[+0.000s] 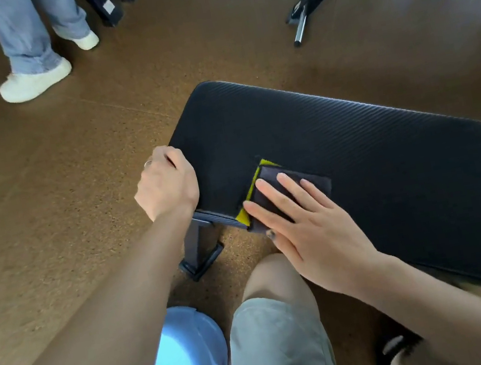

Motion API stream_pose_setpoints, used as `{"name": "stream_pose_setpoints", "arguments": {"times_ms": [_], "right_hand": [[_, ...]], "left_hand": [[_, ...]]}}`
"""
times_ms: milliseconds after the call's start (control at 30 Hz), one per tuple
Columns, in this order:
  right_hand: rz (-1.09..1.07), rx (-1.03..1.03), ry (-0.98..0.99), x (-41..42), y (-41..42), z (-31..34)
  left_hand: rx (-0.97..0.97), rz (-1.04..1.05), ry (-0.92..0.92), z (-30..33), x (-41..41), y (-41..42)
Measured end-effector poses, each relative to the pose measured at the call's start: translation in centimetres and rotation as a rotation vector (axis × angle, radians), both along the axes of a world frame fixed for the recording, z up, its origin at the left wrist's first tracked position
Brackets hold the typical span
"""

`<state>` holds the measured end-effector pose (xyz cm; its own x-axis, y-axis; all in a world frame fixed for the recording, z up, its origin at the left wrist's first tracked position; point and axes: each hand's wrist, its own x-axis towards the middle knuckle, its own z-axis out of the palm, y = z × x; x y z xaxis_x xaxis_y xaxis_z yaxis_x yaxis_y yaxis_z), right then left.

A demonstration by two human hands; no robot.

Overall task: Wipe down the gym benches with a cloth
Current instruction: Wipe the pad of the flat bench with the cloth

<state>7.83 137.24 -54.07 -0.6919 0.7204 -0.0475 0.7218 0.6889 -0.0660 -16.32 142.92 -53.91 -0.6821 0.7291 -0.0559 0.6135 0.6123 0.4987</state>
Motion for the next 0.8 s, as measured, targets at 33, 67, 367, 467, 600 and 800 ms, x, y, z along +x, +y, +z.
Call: {"name": "stream_pose_setpoints", "arguments": {"times_ms": [33, 67, 367, 467, 600, 800], "right_hand": [[0.017, 0.03, -0.015, 0.1, 0.3, -0.2], [0.041, 0.054, -0.028, -0.2, 0.7, -0.3], [0.391, 0.158, -0.059, -9.2, 4.4, -0.6], [0.429, 0.158, -0.048, -12.3, 5.4, -0.1], [0.402, 0.111, -0.062, -16.2, 6.2, 0.3], [0.152, 0.0, 0.024, -19.6, 11.3, 0.5]], "left_hand": [[0.005, 0.001, -0.016, 0.1, -0.1, 0.0], [0.003, -0.002, -0.036, 0.2, -0.1, 0.1], [0.496, 0.326, -1.199, -0.8, -3.2, -2.5], [0.523, 0.421, -1.32, -2.2, -3.5, -3.3], [0.535, 0.494, -1.391, -3.2, -2.6, -4.1], [0.555, 0.482, -1.371, -2.3, -1.9, -3.3]]}}
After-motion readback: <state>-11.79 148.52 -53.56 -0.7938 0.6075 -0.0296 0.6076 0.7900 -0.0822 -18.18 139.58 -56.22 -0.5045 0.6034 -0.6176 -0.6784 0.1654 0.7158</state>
